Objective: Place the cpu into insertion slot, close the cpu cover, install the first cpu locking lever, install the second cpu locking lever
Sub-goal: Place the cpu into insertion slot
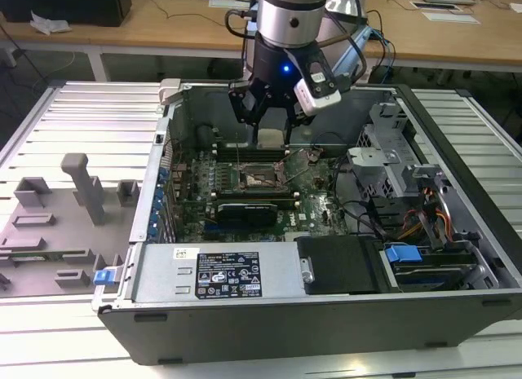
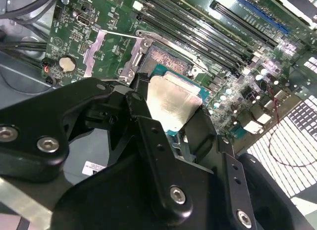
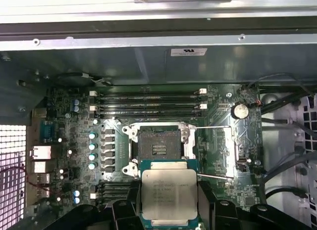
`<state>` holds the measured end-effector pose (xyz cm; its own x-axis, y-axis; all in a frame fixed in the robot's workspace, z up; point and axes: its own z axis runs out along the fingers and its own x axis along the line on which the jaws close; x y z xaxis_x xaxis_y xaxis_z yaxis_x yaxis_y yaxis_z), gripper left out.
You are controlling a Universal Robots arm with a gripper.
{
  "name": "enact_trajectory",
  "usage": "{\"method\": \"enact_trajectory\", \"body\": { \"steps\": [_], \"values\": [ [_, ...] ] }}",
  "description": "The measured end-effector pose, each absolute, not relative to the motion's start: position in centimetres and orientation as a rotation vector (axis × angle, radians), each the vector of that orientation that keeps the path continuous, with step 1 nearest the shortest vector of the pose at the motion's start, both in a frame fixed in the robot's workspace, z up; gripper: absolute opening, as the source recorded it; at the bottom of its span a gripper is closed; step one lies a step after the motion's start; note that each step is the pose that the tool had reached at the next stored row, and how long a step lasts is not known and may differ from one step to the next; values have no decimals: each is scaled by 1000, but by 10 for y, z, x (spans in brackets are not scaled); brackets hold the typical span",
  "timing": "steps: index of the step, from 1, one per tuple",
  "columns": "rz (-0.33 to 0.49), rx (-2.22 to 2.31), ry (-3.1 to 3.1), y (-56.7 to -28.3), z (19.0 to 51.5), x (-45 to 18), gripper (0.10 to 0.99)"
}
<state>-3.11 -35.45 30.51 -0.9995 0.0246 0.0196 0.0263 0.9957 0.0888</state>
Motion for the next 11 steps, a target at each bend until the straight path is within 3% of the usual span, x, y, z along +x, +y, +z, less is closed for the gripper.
{"method": "enact_trajectory", "body": {
  "steps": [11],
  "values": [
    [-142, -441, -3100, -354, 299, -31, 541]
  ]
}}
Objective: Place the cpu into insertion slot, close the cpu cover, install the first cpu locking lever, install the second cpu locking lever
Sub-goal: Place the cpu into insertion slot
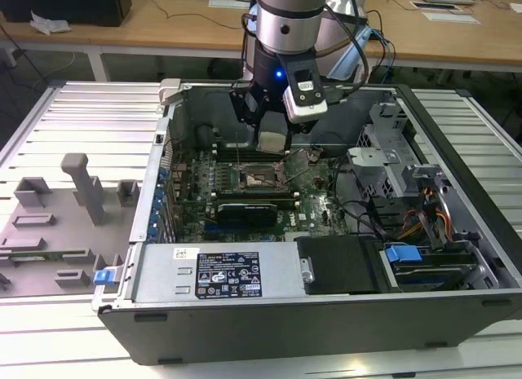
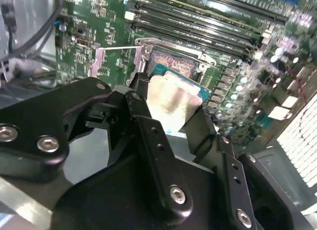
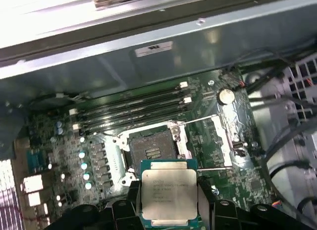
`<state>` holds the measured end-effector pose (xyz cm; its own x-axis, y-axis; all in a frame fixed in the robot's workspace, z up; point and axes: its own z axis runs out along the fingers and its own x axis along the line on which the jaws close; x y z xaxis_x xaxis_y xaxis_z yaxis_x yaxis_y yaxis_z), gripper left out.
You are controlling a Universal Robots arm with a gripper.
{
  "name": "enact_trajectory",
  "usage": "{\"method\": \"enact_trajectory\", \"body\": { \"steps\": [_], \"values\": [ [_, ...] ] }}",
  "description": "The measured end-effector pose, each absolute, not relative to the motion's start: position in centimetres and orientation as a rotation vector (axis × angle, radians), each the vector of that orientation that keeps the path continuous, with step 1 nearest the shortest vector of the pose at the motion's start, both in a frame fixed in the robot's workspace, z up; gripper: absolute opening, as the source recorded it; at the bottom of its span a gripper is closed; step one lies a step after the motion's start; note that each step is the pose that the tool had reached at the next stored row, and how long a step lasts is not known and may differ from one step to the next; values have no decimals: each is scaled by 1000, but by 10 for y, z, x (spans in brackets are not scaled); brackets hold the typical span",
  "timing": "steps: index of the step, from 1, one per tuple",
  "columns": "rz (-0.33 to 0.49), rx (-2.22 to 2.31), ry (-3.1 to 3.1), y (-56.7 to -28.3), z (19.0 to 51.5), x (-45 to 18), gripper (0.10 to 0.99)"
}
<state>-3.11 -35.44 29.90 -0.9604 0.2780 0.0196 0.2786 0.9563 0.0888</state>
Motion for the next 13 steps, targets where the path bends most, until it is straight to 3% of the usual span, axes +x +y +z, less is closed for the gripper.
{"method": "enact_trajectory", "body": {
  "steps": [13],
  "values": [
    [-143, -973, -2993, -354, 293, -31, 541]
  ]
}}
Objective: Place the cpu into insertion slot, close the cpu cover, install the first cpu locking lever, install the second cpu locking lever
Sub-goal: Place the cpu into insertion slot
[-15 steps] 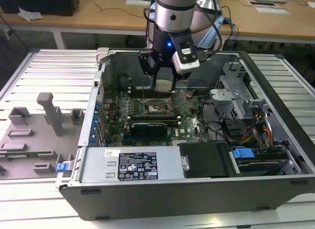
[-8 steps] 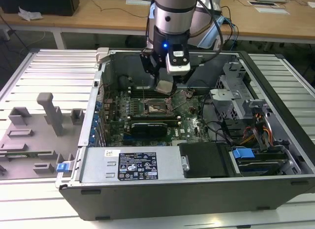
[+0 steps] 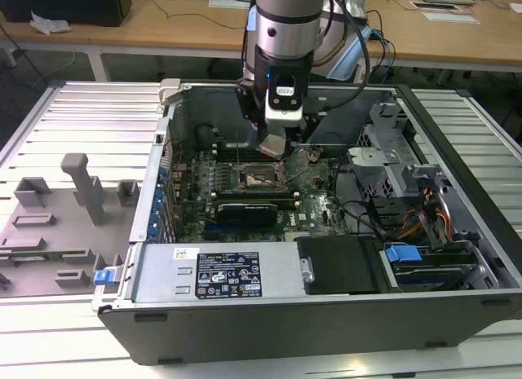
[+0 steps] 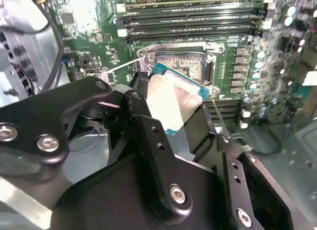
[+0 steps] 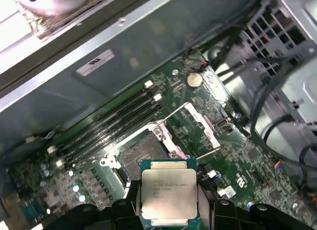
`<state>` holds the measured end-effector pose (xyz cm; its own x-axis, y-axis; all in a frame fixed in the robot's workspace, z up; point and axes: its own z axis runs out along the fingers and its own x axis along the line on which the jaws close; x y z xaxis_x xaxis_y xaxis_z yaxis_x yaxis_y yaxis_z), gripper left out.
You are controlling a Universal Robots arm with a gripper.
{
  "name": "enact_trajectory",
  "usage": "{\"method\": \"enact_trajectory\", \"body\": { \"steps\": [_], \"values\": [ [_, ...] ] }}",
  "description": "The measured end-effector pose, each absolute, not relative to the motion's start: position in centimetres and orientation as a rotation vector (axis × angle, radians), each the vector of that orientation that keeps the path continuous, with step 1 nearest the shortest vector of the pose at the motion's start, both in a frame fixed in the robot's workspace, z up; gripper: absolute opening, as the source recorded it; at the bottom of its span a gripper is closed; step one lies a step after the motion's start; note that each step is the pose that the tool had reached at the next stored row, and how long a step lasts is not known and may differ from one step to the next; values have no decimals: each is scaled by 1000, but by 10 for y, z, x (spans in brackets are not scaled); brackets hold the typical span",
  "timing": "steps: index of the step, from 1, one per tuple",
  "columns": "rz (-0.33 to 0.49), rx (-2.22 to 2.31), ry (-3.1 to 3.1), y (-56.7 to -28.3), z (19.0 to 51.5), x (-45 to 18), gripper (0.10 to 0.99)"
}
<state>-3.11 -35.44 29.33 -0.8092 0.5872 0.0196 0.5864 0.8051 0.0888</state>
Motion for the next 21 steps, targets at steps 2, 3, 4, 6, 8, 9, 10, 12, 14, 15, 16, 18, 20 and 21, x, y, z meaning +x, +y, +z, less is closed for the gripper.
{"method": "enact_trajectory", "body": {
  "steps": [2, 3, 4, 6, 8, 9, 10, 12, 14, 15, 16, 18, 20, 21],
  "values": [
    [141, 1073, 2936, -354, 292, -31, 541],
    [141, 1108, 2922, -354, 292, -31, 541],
    [141, 1135, 2911, -354, 291, -31, 541],
    [140, 1198, 2884, -354, 291, -31, 541],
    [139, 1264, 2853, -354, 290, -31, 541],
    [139, 1290, 2840, -354, 289, -31, 541],
    [139, 1339, 2816, -354, 289, -31, 541],
    [137, 1429, 2768, -354, 288, -31, 541],
    [136, 1497, 2729, -354, 287, -31, 541],
    [136, 1533, 2708, -354, 286, -31, 541],
    [135, 1571, 2685, -354, 286, -31, 541],
    [134, 1621, 2653, -354, 285, -31, 541],
    [133, 1669, 2621, -354, 285, -31, 541],
    [133, 1692, 2606, -354, 284, -31, 541]
  ]
}}
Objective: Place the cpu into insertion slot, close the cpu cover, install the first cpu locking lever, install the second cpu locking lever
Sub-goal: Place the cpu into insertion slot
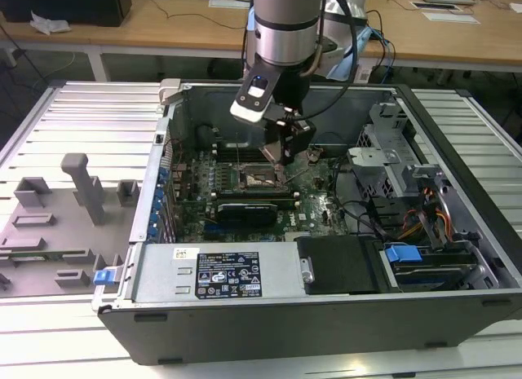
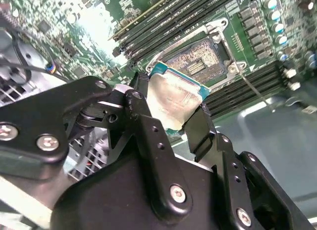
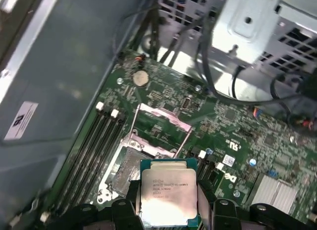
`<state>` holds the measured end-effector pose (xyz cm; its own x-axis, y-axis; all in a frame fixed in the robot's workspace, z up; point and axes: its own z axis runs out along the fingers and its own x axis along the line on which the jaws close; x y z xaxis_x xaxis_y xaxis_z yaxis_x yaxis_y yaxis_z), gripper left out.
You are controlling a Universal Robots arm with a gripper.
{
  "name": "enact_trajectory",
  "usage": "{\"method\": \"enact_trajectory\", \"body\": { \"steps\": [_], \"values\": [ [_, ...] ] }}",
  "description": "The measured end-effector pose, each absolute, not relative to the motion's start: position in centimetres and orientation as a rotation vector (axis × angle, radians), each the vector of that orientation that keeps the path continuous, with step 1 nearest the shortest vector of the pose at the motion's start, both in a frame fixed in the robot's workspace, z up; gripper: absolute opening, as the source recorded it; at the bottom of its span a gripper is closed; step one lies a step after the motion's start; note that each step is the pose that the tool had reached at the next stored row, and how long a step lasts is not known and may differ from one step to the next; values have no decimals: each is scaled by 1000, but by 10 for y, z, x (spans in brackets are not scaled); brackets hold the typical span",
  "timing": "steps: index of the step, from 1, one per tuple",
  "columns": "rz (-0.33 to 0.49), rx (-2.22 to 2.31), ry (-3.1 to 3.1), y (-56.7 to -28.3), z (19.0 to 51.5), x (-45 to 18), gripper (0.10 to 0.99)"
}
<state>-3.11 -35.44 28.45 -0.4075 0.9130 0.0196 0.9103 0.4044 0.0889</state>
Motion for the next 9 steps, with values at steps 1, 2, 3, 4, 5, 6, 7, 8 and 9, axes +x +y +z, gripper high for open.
{"method": "enact_trajectory", "body": {
  "steps": [1, 2, 3, 4, 5, 6, 7, 8, 9],
  "values": [
    [132, 1713, 2591, -354, 284, -31, 541],
    [132, 1739, 2573, -354, 284, -31, 541],
    [131, 1761, 2557, -354, 284, -31, 541],
    [131, 1787, 2538, -354, 283, -31, 541],
    [130, 1809, 2521, -354, 283, -31, 541],
    [129, 1836, 2500, -354, 283, -31, 541],
    [129, 1857, 2484, -354, 282, -31, 541],
    [128, 1893, 2455, -354, 282, -31, 541],
    [127, 1935, 2420, -354, 281, -31, 541]
  ]
}}
